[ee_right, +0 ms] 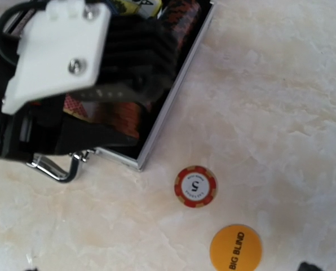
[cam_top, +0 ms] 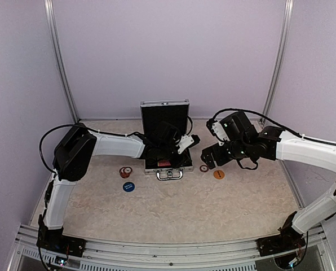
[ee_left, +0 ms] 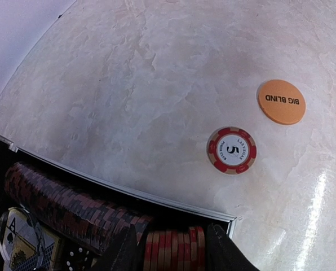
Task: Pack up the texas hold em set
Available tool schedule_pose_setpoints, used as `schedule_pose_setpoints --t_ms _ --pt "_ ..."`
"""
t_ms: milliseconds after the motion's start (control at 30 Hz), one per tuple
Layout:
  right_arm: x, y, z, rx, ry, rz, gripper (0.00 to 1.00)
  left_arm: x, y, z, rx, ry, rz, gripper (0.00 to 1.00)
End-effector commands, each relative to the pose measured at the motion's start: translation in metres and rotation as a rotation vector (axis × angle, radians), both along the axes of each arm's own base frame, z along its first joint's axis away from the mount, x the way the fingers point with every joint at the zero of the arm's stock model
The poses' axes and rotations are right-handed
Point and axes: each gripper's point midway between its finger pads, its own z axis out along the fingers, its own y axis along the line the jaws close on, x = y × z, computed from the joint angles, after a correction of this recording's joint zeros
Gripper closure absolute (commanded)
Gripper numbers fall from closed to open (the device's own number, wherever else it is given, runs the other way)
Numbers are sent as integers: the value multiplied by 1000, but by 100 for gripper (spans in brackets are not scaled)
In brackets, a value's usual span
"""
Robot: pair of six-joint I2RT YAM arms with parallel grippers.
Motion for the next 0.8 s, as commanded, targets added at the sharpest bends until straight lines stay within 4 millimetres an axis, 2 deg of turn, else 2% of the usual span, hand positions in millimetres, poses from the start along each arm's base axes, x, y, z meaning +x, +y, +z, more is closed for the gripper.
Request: schedule_pose_setpoints --t_ms 0,133,267,367,467,633,767 --pt "1 -2 -1 14 -3 -8 0 5 -11 20 -78 -19 -1 53" --pt "1 -4 0 16 -7 -11 0 5 -8 24 -88 -15 6 51" --pt "0 -3 -2 15 -5 -9 0 9 -2 27 -94 -6 36 41" --pt "0 -2 -4 13 -2 -4 0 22 5 48 -163 -25 106 29" --pt "1 -1 -9 8 10 1 0 29 16 72 -228 -19 167 23" --pt "9 1 -24 -8 46 -2 0 19 32 92 -271 -6 223 13" --pt "21 1 -39 -8 78 -15 0 5 36 92 -288 31 214 10"
